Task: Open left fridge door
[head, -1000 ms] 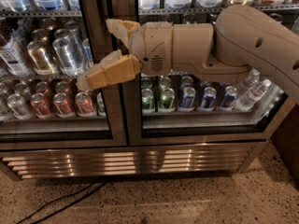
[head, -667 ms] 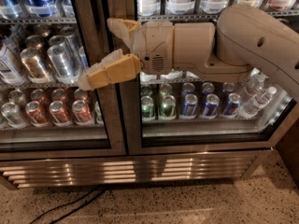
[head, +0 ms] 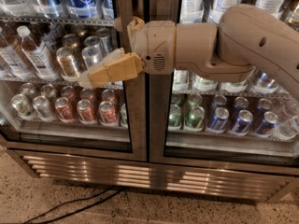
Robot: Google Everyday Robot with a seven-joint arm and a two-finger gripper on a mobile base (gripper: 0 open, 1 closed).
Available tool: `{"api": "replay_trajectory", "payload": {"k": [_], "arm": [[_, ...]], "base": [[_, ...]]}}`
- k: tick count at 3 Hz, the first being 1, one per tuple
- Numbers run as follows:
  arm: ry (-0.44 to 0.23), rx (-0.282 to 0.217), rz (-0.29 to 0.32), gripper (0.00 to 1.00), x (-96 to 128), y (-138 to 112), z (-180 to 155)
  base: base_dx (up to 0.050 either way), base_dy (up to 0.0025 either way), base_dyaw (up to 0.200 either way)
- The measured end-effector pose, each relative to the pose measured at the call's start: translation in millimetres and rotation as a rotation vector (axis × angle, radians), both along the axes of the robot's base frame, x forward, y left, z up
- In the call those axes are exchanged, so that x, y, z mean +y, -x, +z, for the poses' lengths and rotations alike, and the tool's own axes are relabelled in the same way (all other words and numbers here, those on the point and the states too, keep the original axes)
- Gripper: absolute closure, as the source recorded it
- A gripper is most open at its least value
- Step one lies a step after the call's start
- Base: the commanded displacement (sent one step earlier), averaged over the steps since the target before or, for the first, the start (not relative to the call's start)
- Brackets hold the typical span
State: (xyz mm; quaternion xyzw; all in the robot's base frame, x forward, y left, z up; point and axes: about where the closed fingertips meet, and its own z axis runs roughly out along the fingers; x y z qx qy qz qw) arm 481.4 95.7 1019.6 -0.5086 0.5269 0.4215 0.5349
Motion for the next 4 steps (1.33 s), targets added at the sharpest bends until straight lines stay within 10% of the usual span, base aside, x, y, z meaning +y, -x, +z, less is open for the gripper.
{"api": "replay_trajectory", "payload": {"k": [1, 3, 4], "arm": [[0.0, 0.0, 0.0, 0.0, 0.0, 0.0, 0.0], [0.0, 0.0, 0.0, 0.42, 0.1, 0.1, 0.0], [0.0, 0.0, 0.0, 1.0, 0.1, 0.1, 0.0]], "base": [[0.0, 0.0, 0.0], [0.0, 0.0, 0.0], [-0.05, 0.0, 0.0]]}}
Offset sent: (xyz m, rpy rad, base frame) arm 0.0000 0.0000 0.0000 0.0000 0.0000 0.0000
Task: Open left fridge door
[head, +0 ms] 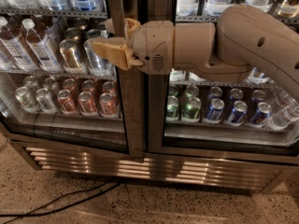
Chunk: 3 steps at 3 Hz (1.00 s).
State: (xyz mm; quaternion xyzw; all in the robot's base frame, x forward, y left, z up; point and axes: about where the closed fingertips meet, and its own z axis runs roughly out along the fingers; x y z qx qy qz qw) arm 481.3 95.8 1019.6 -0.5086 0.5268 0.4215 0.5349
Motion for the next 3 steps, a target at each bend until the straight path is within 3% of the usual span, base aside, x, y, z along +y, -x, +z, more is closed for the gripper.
{"api": "replay_trajectory", "payload": {"k": [3], "arm": [[0.0, 0.0, 0.0, 1.0, 0.0, 0.0, 0.0]], "base": [[-0.05, 0.0, 0.0]]}}
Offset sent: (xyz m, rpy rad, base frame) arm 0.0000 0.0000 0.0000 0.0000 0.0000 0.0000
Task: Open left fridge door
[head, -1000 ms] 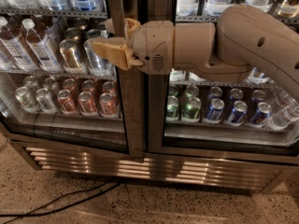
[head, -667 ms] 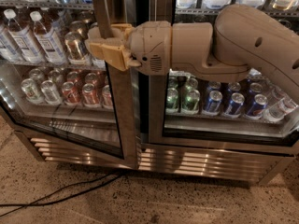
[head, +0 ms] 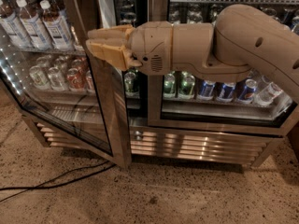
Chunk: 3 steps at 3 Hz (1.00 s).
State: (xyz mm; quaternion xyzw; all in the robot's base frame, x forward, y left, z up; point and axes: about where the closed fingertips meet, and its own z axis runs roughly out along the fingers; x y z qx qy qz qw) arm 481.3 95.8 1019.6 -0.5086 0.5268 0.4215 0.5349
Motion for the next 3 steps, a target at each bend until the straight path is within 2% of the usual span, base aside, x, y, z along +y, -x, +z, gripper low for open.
{"api": "replay_trajectory", "payload": {"k": [1, 2, 3], "arm": [[0.0, 0.0, 0.0, 1.0, 0.0, 0.0, 0.0], [0.0, 0.0, 0.0, 1.0, 0.0, 0.0, 0.0], [0.0, 0.0, 0.0, 1.0, 0.0, 0.0, 0.0]], "base": [[-0.05, 0.00002, 0.0], [0.0, -0.00001, -0.2], [0.039, 0.00235, 0.123]]}}
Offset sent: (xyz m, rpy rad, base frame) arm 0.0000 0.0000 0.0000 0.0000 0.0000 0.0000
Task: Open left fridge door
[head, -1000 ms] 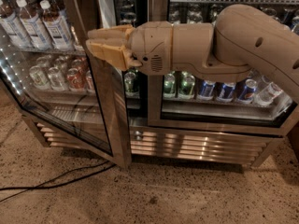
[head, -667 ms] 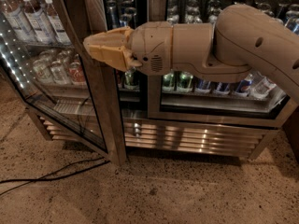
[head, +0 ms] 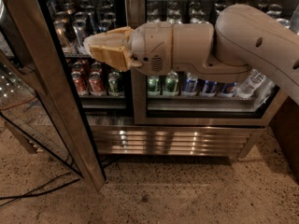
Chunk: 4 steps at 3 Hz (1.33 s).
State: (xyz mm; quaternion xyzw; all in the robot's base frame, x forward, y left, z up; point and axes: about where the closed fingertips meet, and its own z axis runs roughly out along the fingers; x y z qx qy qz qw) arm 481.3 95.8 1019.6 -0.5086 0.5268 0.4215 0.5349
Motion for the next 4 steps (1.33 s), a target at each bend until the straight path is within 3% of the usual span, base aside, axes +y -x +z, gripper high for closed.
{"api": "replay_trajectory", "payload": {"k": [2, 3, 4], "arm": [[0.0, 0.0, 0.0, 1.0, 0.0, 0.0, 0.0], [0.0, 0.0, 0.0, 1.0, 0.0, 0.0, 0.0], [0.0, 0.0, 0.0, 1.0, 0.0, 0.0, 0.0]], "base": [[0.0, 0.00005, 0.198], [0.0, 0.0, -0.2], [0.0, 0.0, 0.0]]}}
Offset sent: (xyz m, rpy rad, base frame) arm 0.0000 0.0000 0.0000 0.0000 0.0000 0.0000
